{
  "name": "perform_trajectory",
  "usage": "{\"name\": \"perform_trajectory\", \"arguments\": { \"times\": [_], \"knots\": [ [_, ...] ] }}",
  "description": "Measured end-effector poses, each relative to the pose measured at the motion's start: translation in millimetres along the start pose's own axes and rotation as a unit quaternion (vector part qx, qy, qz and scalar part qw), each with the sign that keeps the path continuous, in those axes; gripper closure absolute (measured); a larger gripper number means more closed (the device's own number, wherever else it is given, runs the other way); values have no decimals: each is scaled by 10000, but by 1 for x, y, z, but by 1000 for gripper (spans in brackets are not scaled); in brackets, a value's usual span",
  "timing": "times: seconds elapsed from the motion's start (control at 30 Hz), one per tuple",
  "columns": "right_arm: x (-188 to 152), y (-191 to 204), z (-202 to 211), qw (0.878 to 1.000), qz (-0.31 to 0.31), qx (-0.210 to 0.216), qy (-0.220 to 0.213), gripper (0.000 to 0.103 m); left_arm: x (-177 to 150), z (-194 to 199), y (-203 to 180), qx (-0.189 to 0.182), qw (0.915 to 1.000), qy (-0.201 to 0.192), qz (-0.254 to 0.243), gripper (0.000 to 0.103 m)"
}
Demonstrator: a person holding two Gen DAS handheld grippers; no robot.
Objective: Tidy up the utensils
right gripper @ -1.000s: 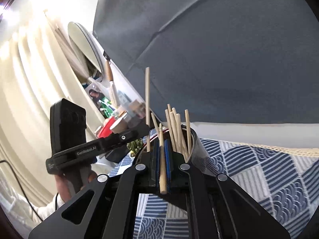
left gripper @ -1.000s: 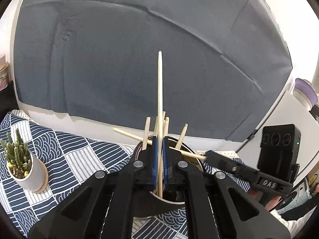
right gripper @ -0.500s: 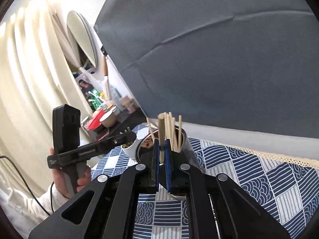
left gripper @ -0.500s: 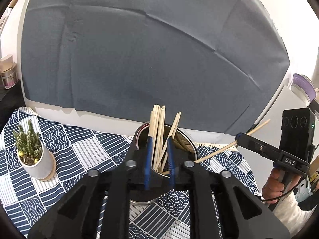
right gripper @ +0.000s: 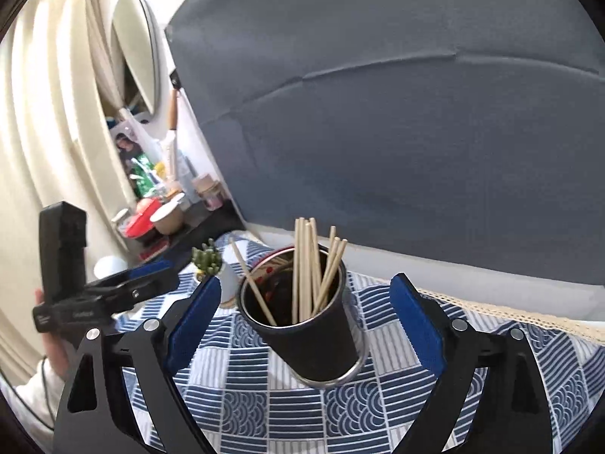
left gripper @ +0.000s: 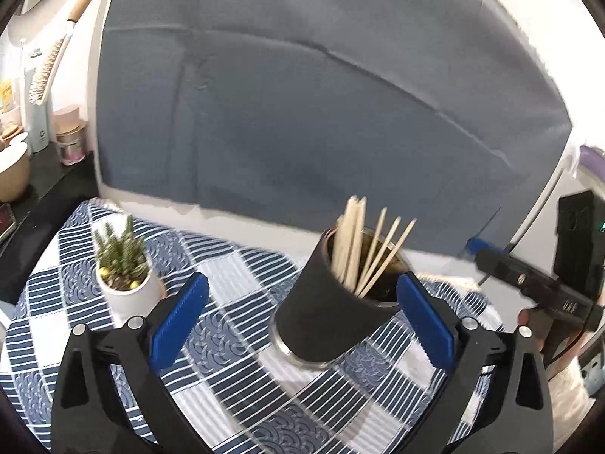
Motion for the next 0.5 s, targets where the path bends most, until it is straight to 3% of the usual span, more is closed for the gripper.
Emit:
{"name": "perform_trajectory", "arguments": {
  "times": [0.27,0.4,0.5],
  "knots": [
    [-12,12,6,9976,100,-692,23,12,-17,12,4,113,9998,72,-144,6],
    [-18,25,22,9909,243,-1306,-204,9,-22,28,-5,113,9994,14,-321,6],
    [-22,39,36,9882,195,-1494,-275,9,-26,44,-10,241,9985,-4,-501,6]
  ]
}}
Point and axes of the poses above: each gripper's, at about its wrist camera, not at the fingertips, and z roughly against the way its jaws point, y to its left, x to its top, the point moved 3 cm from there along -z, roughly the way its jaws point, and after that the axes turned 2 degrees about -y, right-handed, at the moved point
